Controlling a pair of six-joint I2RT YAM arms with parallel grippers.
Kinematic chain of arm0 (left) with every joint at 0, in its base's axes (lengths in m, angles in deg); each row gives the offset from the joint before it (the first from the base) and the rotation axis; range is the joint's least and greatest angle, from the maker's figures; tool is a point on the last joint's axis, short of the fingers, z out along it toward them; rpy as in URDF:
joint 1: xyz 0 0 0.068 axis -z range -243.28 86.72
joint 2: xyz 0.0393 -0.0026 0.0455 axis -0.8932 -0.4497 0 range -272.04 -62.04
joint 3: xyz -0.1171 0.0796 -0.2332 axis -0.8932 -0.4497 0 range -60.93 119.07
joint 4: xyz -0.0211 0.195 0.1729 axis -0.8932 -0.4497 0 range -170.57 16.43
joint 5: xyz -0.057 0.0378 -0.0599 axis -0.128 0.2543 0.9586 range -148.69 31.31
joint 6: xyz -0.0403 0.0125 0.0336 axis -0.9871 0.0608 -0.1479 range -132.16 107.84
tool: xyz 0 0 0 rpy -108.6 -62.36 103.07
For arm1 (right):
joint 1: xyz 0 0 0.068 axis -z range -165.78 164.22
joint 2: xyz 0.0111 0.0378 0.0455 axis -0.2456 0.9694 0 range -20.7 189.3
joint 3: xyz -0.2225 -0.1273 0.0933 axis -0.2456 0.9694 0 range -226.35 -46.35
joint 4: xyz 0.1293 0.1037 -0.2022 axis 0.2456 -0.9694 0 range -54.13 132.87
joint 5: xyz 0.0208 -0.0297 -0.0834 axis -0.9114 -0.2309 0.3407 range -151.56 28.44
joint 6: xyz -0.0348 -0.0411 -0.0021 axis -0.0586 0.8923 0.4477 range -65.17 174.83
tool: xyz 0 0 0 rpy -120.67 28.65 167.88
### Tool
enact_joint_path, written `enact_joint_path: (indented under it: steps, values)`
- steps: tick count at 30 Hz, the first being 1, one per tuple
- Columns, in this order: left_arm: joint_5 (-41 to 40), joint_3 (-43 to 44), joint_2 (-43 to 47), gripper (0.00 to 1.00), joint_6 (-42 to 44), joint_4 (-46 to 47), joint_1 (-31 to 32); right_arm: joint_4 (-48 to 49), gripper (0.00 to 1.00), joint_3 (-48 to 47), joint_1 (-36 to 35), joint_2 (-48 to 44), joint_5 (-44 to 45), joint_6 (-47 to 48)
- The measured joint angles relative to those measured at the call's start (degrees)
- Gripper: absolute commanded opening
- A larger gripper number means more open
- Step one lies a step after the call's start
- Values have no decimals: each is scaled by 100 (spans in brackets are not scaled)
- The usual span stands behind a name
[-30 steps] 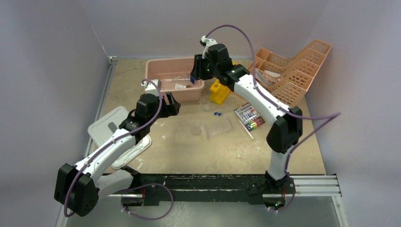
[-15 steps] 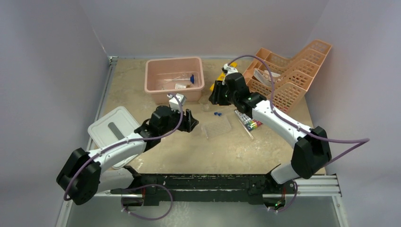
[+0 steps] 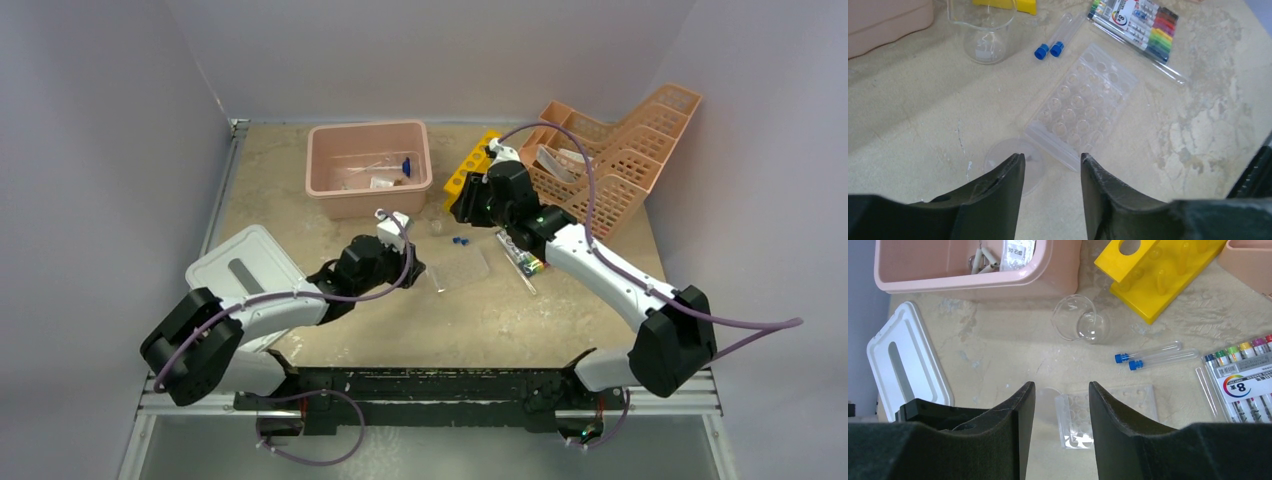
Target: Organize the chemistry lab equipment
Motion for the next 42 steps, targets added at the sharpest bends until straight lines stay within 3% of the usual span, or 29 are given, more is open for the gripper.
enact_joint_path:
  steps: [9, 20, 23, 26, 31, 36, 42]
  values:
    - [-713, -28, -466, 33, 778, 142, 186, 20, 45, 256, 15, -214, -79, 81]
    - [-866, -28, -793, 27, 1322, 529, 474, 37, 45, 378, 15, -229, -302, 146]
    - [-938, -28, -866, 19, 1355, 726, 544, 39, 45, 378, 15, -229, -310, 186]
    - [-1014, -28, -925, 2, 1397, 822, 566, 37, 45, 378, 17, -229, -306, 232]
    - [-1067, 11, -953, 0, 1550, 846, 566, 39, 46, 378, 17, -229, -310, 315]
    - [-1115, 588, -872, 0, 1969, -35, 566, 39, 46, 378, 17, -297, -295, 376]
    - [-1115, 2194, -581, 0, 2796, -1974, 483, 33, 46, 400, 22, -619, -101, 461]
